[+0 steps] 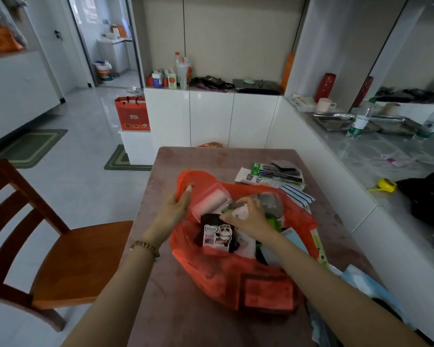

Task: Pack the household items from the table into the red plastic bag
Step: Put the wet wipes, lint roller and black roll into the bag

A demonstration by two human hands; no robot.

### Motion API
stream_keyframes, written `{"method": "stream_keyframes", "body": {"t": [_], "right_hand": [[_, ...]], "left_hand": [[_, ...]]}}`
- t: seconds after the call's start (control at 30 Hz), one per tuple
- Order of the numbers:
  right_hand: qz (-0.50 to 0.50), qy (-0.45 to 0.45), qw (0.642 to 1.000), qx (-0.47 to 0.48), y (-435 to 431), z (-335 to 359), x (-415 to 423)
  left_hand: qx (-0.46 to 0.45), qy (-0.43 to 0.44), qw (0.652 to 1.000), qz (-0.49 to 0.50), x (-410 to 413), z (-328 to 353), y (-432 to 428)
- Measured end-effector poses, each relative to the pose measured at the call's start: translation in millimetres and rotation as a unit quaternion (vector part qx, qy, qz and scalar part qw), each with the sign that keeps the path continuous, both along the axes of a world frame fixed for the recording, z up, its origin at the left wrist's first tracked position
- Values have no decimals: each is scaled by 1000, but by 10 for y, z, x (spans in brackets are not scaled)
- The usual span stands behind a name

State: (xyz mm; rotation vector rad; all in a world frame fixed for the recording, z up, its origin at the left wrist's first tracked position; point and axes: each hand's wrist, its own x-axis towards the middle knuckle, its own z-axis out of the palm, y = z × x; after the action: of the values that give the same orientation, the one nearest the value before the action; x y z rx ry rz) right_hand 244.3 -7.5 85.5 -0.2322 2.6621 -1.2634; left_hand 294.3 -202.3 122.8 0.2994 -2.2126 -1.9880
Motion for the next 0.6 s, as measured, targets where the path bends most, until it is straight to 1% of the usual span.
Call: {"method": "stream_keyframes", "body": {"t": [0.1,0.13,0.27,0.33,0.4,0.43,0.5,0.53,0.6], "right_hand": [[3,-6,1000,-29,100,-72,44],[2,-7,1000,-30,113,-95,75],[6,-1,999,-39,146,-188,271],[64,37,997,-31,144,-248,425],[120,60,991,-27,88,-355,595],[126,55,990,-38,55,-417,676],[94,30,990,-97,8,-531,779],[65,19,989,-133,7,-559,805],[9,18,986,-162,89,-557,843]], "left_hand": [[-112,42,992,37,90,-27,34],[-134,48,989,44,113,-46,32],[-141,46,988,54,183,-138,19],[-156,40,986,49,214,-231,25],[-136,30,989,42,226,-360,-1],[-125,27,991,39,248,-402,-10],[-113,30,992,35,322,-411,-12],[-127,40,990,39,362,-406,-6],[-207,84,972,67,462,-353,46]]}}
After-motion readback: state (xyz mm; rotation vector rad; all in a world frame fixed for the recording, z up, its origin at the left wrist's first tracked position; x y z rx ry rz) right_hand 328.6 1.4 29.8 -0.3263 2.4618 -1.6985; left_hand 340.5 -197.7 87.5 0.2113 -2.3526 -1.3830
